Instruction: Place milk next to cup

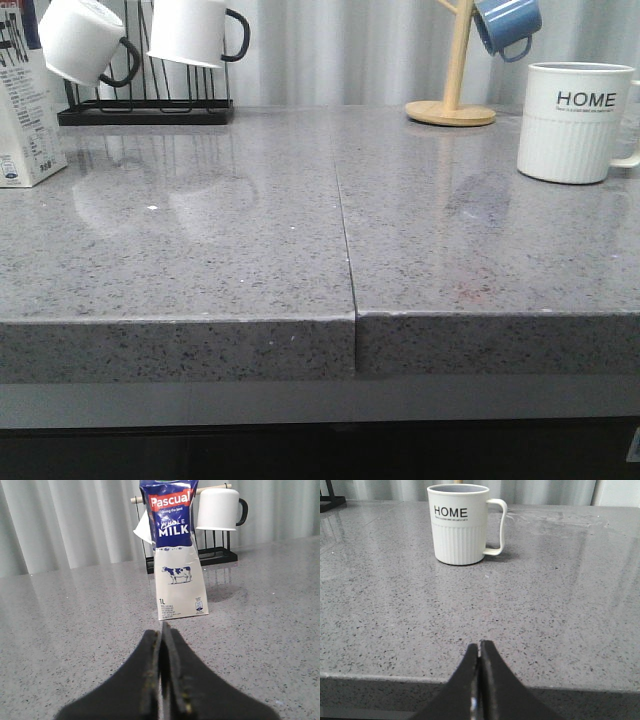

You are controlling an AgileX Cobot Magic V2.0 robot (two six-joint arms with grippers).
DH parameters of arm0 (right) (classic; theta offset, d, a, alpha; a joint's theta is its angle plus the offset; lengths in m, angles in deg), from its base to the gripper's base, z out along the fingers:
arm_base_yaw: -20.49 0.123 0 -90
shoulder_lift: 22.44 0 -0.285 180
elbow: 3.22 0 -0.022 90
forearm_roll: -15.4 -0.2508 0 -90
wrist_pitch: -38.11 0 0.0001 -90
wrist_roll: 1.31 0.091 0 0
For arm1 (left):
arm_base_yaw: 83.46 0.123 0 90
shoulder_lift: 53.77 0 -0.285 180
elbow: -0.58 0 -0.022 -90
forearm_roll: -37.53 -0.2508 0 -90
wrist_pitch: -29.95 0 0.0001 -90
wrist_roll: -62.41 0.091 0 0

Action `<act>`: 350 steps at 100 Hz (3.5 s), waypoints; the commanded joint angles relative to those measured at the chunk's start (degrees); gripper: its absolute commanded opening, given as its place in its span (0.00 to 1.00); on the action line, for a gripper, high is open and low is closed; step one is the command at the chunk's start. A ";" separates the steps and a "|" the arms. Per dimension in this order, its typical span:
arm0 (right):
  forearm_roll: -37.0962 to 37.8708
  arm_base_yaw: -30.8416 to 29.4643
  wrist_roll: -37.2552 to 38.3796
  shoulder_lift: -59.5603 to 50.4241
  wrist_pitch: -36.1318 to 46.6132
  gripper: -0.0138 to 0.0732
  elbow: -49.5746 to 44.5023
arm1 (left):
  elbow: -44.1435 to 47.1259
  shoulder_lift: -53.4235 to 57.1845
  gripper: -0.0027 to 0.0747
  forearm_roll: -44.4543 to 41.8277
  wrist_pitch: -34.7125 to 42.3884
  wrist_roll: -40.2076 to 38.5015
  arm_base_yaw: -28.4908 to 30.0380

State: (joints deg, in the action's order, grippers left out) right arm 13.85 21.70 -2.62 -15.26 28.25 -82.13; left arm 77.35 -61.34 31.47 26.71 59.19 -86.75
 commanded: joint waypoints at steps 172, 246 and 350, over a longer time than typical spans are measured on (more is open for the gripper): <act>-3.24 0.01 -0.41 56.58 32.63 0.64 22.88 | 2.92 1.91 0.01 0.41 4.34 -0.43 -0.39; -3.05 -2.46 -0.89 78.96 41.53 0.64 35.64 | 2.92 1.91 0.01 0.41 4.34 -0.43 -0.39; -1.68 -3.76 -0.89 95.34 47.94 0.25 48.00 | 2.92 1.91 0.01 0.41 4.34 -0.43 -0.39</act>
State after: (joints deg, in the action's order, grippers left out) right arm 11.36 18.35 -2.99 82.16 71.01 -35.97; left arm 77.35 -61.34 31.47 26.71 59.19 -86.75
